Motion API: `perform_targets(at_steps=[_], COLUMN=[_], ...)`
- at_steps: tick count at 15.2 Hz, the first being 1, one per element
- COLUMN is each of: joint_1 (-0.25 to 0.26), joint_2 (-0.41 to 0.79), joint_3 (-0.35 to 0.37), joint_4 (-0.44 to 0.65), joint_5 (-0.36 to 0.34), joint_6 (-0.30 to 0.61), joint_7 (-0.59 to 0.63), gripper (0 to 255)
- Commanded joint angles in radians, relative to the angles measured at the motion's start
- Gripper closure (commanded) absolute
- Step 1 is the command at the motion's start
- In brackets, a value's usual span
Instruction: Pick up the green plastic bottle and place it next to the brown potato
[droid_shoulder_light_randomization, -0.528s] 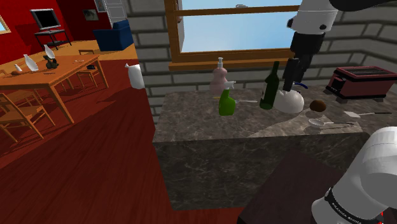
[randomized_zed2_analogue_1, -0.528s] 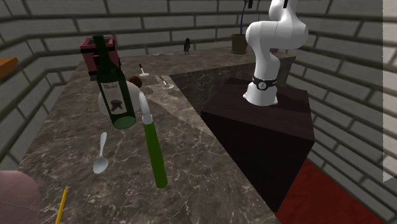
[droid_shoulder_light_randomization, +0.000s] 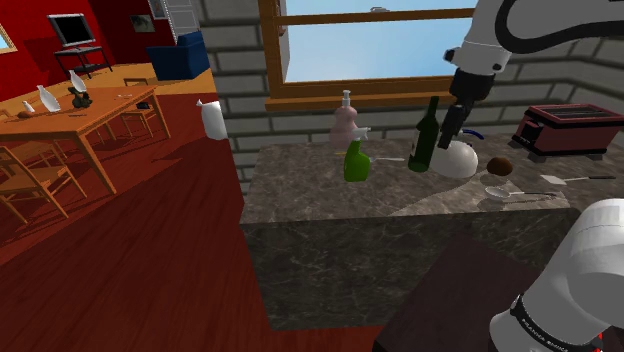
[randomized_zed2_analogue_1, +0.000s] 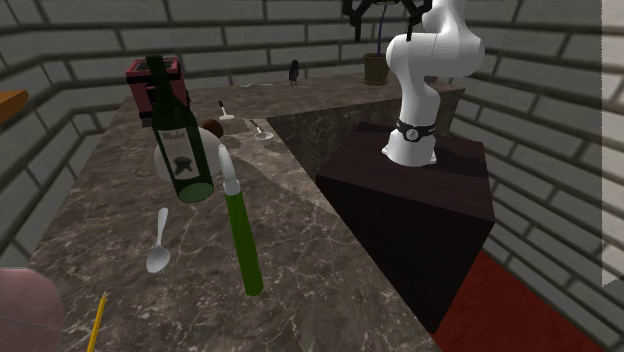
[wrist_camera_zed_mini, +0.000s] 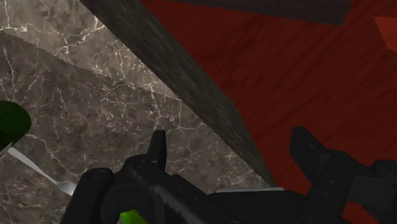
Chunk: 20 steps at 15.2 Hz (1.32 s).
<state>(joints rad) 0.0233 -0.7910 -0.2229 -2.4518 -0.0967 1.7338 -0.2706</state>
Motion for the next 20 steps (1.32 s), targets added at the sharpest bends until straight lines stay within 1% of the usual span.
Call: perform_targets(at_steps=[1, 4, 7, 10, 12, 14, 16, 18, 20], joint_1=[0.010, 0.034, 0.073, 0.130, 0.179, 0.237, 0.302, 0.364, 0.402], joint_2=[0.035, 0.101, 0.185, 0.285, 0.361, 0.443, 0.536, 0.645, 0.776], joint_3=[-0.057, -0.145, -0.238, -0.337, -0.407, -0.482, -0.560, -0.637, -0.693], joint_4=[-0.017, -0.027, -0.018, 0.012, 0.042, 0.081, 0.129, 0.188, 0.259], joint_5=[-0.013, -0.018, -0.003, 0.042, 0.093, 0.166, 0.266, 0.400, 0.567], joint_6=[0.080, 0.192, 0.299, 0.396, 0.452, 0.497, 0.528, 0.538, 0.517], joint_7=[-0.081, -0.200, -0.327, -0.467, -0.572, -0.688, -0.820, -0.972, -1.139], gripper=[0, 0, 0, 0, 0, 0, 0, 0, 0])
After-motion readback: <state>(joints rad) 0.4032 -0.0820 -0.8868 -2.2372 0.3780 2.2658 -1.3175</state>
